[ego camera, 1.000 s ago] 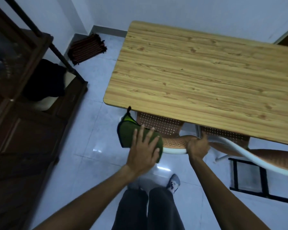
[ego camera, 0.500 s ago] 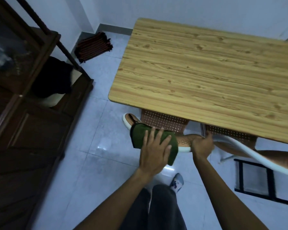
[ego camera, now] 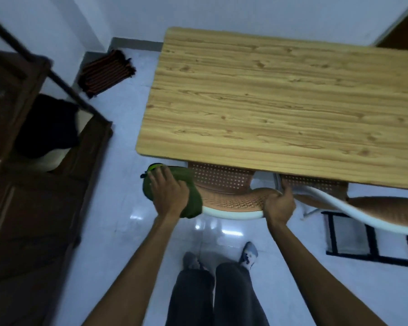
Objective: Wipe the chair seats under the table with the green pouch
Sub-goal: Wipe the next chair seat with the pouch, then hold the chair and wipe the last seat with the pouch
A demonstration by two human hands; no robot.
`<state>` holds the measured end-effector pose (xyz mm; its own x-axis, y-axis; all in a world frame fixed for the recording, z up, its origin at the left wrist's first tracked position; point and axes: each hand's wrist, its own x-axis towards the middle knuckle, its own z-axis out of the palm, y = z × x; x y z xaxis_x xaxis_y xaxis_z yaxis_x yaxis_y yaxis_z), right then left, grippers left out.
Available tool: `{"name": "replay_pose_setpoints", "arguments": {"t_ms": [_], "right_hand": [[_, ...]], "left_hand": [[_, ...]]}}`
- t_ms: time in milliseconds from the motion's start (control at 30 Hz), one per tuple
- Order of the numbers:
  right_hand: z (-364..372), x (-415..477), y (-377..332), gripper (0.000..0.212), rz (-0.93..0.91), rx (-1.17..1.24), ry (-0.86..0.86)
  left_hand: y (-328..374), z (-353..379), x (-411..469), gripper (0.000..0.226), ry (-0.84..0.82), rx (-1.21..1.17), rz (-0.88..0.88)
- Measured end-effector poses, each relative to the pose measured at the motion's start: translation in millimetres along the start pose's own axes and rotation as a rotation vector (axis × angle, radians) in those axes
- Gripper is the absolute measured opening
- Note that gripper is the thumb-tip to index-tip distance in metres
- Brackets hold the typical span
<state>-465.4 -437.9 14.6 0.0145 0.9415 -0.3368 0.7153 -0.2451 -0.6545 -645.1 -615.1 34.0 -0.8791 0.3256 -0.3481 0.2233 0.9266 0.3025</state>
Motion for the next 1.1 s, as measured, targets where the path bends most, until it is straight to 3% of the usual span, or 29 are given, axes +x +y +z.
{"name": "replay_pose_setpoints", "arguments": {"t_ms": [167, 300, 467, 567, 700, 767, 867, 933, 1100], "right_hand": [[-3, -1, -6, 0.050, 0.013, -0.023, -0.004], [-4, -2, -6, 0.050, -0.006, -0.025, -0.009], [-1, 0, -3, 0.053, -0.012, -0.012, 0.009], [1, 2, 1, 0.053, -0.023, 0.011, 0.019], [0, 2, 0, 0.054, -0.016, 0.007, 0.031], [0, 1, -2, 0.052, -0.005, 0.013, 0.033], [0, -2, -6, 0.049, 0.001, 0.004, 0.037], [-1, -3, -7, 0.050, 0.000, -0.013, 0.026], [-1, -3, -7, 0.050, 0.012, -0.010, 0.019]], "left_hand": [[-14, -5, 43, 0.047, -0.139, -0.156, -0.036], [-14, -7, 83, 0.045, -0.353, -0.117, -0.077], [-12, -21, 112, 0.046, -0.689, -0.354, -0.151], [-16, -24, 116, 0.046, -0.756, -0.348, -0.114], [-22, -19, 108, 0.047, -0.686, -0.406, -0.105], [-27, -13, 93, 0.041, -0.539, -0.449, -0.125], [-24, 2, 41, 0.032, -0.102, 0.036, 0.240], [-4, 15, -2, 0.040, 0.062, 0.170, 0.296], [47, 45, -75, 0.058, 0.024, 0.182, 0.414]]}}
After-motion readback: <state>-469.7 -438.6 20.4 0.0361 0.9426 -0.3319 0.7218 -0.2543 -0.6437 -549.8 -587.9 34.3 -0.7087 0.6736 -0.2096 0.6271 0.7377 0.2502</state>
